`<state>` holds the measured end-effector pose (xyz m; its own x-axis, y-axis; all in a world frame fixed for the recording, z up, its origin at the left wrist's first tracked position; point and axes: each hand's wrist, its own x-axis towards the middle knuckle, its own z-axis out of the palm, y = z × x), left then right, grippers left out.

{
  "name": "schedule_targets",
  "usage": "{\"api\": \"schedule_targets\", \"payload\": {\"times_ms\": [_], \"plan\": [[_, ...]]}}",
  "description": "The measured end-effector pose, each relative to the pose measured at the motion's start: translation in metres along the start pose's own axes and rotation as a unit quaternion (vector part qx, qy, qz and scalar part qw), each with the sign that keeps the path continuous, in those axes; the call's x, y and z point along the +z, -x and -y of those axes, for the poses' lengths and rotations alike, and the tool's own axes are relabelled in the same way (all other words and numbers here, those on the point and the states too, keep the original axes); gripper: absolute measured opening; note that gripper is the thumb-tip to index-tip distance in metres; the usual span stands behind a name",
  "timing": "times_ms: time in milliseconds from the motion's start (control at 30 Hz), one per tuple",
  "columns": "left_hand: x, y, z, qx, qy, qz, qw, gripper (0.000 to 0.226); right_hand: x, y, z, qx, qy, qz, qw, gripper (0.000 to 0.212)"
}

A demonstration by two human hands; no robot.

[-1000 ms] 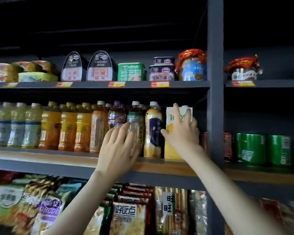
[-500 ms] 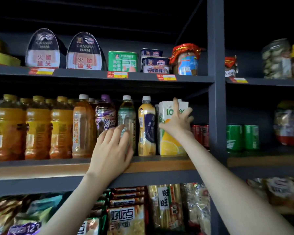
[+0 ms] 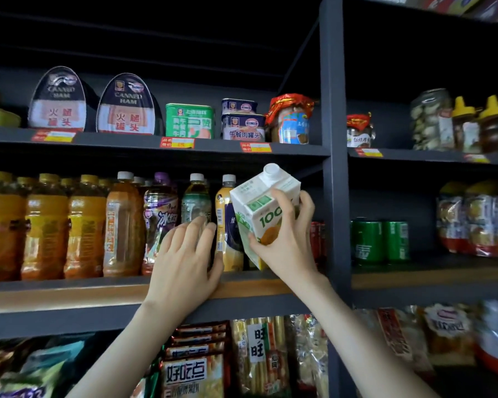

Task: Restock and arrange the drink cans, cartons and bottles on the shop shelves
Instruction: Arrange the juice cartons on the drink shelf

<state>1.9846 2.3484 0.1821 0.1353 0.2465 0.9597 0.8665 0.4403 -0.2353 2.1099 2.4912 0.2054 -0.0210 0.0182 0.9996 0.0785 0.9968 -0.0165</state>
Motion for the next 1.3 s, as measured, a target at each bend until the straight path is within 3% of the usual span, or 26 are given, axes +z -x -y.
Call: {"api": "schedule_targets", "payload": {"times_ms": [133, 333, 500, 667, 833, 867, 900, 967, 1000, 1133, 1233, 1300], "plan": [[-0.011, -0.003, -0.012, -0.005, 0.031, 0.013, 0.999, 0.052, -0.014, 0.007, 0.011, -0.048, -0.051, -0.09, 0.994, 0.095], [-0.02, -0.003, -0.031, 0.022, 0.148, 0.01, 0.989, 0.073, -0.053, 0.005, 0.04, -0.015, -0.144, -0.14, 0.979, 0.083], [-0.043, 0.005, -0.052, -0.012, 0.264, 0.005, 0.964, 0.078, -0.078, 0.012, 0.054, 0.081, -0.279, -0.065, 0.955, 0.086], [-0.076, 0.039, -0.065, -0.088, 0.268, 0.056, 0.958, 0.078, -0.095, 0.031, 0.067, 0.124, -0.333, 0.014, 0.935, 0.09], [-0.111, 0.083, -0.077, -0.131, 0.3, 0.13, 0.936, 0.077, -0.102, 0.069, 0.088, 0.223, -0.442, 0.09, 0.864, 0.083], [-0.119, 0.095, -0.078, -0.158, 0.361, 0.175, 0.902, 0.072, -0.103, 0.082, 0.09, 0.261, -0.457, 0.101, 0.844, 0.084], [-0.127, 0.105, -0.076, -0.199, 0.459, 0.227, 0.835, 0.066, -0.104, 0.095, 0.091, 0.303, -0.474, 0.108, 0.819, 0.085], [-0.137, 0.127, -0.072, -0.297, 0.622, 0.346, 0.636, 0.065, -0.105, 0.126, 0.093, 0.38, -0.505, 0.136, 0.763, 0.08], [-0.137, 0.14, -0.069, -0.306, 0.643, 0.386, 0.586, 0.07, -0.105, 0.143, 0.096, 0.404, -0.512, 0.163, 0.74, 0.078], [-0.136, 0.196, -0.076, -0.393, 0.635, 0.428, 0.508, 0.08, -0.099, 0.204, 0.107, 0.478, -0.516, 0.235, 0.671, 0.08], [-0.139, 0.23, -0.089, -0.458, 0.613, 0.406, 0.499, 0.08, -0.089, 0.246, 0.111, 0.525, -0.488, 0.283, 0.637, 0.081], [-0.138, 0.248, -0.095, -0.514, 0.579, 0.399, 0.491, 0.077, -0.084, 0.27, 0.114, 0.57, -0.479, 0.319, 0.586, 0.075]]}}
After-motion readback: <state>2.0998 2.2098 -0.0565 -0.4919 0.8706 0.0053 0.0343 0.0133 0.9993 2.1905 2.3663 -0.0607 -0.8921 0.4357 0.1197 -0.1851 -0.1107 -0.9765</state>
